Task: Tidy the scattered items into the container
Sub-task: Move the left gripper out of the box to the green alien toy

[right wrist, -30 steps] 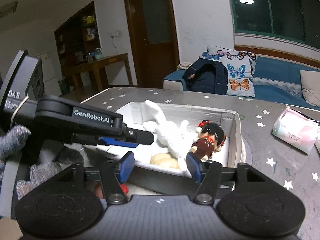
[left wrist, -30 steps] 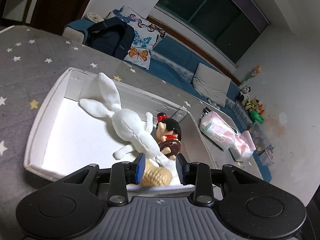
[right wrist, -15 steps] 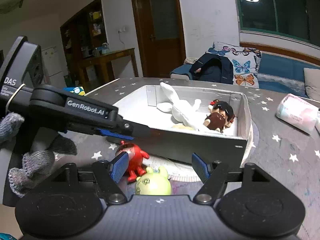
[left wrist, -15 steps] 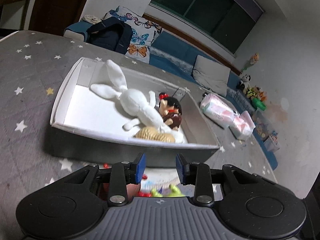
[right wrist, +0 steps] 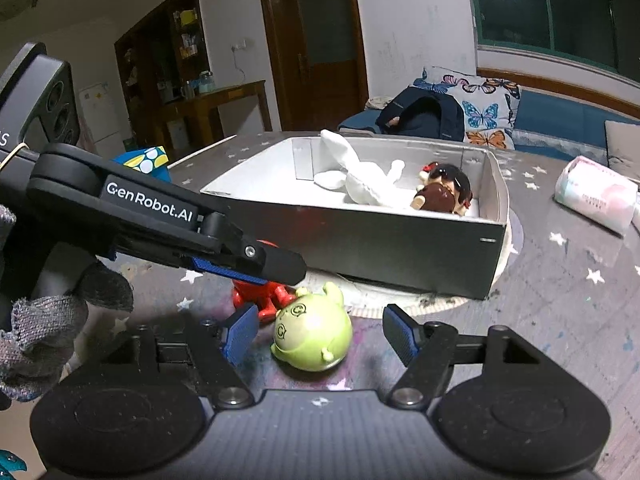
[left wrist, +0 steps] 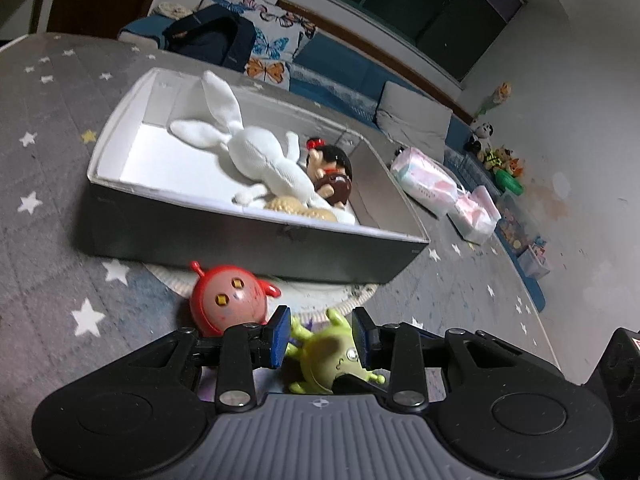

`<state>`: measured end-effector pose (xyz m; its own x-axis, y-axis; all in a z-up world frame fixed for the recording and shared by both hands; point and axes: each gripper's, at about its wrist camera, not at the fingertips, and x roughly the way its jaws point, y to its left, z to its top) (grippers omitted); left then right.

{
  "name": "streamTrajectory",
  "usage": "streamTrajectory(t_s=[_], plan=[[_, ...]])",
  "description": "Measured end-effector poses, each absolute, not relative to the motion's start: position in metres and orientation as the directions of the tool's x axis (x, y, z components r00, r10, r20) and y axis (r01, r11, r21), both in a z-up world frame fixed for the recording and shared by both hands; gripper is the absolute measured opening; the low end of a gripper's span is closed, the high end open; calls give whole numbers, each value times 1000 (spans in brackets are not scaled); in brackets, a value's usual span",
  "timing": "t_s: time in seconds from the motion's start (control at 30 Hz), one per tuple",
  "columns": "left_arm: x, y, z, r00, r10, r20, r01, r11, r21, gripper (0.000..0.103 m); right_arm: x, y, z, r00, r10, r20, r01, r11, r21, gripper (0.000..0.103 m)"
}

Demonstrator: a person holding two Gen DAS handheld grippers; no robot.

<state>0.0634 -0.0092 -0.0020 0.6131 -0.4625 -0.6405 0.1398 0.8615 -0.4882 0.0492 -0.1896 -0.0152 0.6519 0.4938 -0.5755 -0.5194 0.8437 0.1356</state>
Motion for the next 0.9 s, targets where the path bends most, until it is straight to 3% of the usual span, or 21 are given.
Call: streamTrajectory(t_s=[0.27,0.7,0.9], plan=[[67,-16,-9,587,-476,-655,138,856,-499,36,54,-188,-23,640,496,-587,-509,846,159,68],[74,-12,-18,553,-532,-641,108,809,-578,37,59,-182,-31,615,506,-604,-511,840,183,50],[76,-11,-19,550,-537,-640,98,802,-589,38,60,-184,-31,610,510,-607,-513,837,188,49]])
